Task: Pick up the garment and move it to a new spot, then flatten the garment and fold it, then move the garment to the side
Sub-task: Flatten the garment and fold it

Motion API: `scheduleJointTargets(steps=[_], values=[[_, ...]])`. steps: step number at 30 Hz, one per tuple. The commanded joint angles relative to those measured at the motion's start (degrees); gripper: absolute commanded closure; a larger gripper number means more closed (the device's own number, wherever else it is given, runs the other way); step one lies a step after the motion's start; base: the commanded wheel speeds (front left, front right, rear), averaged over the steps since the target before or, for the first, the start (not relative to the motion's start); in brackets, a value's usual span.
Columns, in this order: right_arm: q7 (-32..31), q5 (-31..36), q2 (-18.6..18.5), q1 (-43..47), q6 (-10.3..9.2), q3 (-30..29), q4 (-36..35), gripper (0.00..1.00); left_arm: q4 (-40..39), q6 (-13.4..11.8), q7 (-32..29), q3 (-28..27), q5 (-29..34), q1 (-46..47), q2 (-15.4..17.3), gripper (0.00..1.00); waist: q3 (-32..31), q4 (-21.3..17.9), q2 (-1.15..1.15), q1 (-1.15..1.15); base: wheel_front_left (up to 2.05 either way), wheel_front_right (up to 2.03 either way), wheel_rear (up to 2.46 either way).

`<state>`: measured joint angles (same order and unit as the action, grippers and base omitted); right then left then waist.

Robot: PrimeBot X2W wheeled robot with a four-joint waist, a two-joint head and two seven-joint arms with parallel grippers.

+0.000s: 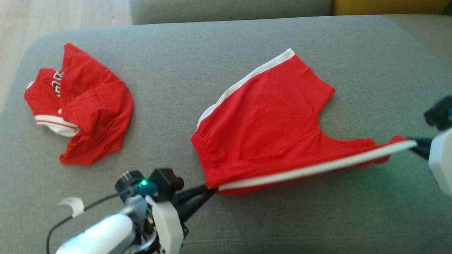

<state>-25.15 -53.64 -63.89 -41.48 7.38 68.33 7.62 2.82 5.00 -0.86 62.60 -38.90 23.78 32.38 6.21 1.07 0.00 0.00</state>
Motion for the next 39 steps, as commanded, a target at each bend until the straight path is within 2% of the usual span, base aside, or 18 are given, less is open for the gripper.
scheduleJointTargets(steps=[1,9,17,28,39], values=[[0.5,0.89,-2.21,-1.6,0.11,-2.24,0.65,1.0,-1.15,-0.87,0.6,-3.61,0.36,3.21,2.83,1.0,0.85,0.84,0.0,0.0,0.0,0.0,0.0],[0.16,-0.73,0.2,-7.38,0.11,-6.38,3.03,1.0,-1.2,-0.78,2.41,-6.08,0.5,7.99,1.21,1.0,6.19,4.71,0.0,0.0,0.0,0.0,0.0],[-1.51,3.12,1.96,-15.34,0.11,-6.51,4.8,1.0,1.88,-0.13,4.44,-7.62,0.52,13.06,-2.26,1.0,11.28,8.6,0.0,0.0,0.0,0.0,0.0],[-2.25,7.01,4.01,-25.66,0.11,-2.55,10.77,1.0,9.39,1.34,8.89,-6.47,1.47,18.93,-8.95,1.0,17.36,13.83,0.0,0.0,0.0,0.0,0.0],[-0.57,8.17,5.88,-30.9,0.11,2.13,15.79,1.0,16.39,1.99,12.54,-5.47,1.37,22.56,-13.37,1.0,21.26,16.1,0.0,0.0,0.0,0.0,0.0]])
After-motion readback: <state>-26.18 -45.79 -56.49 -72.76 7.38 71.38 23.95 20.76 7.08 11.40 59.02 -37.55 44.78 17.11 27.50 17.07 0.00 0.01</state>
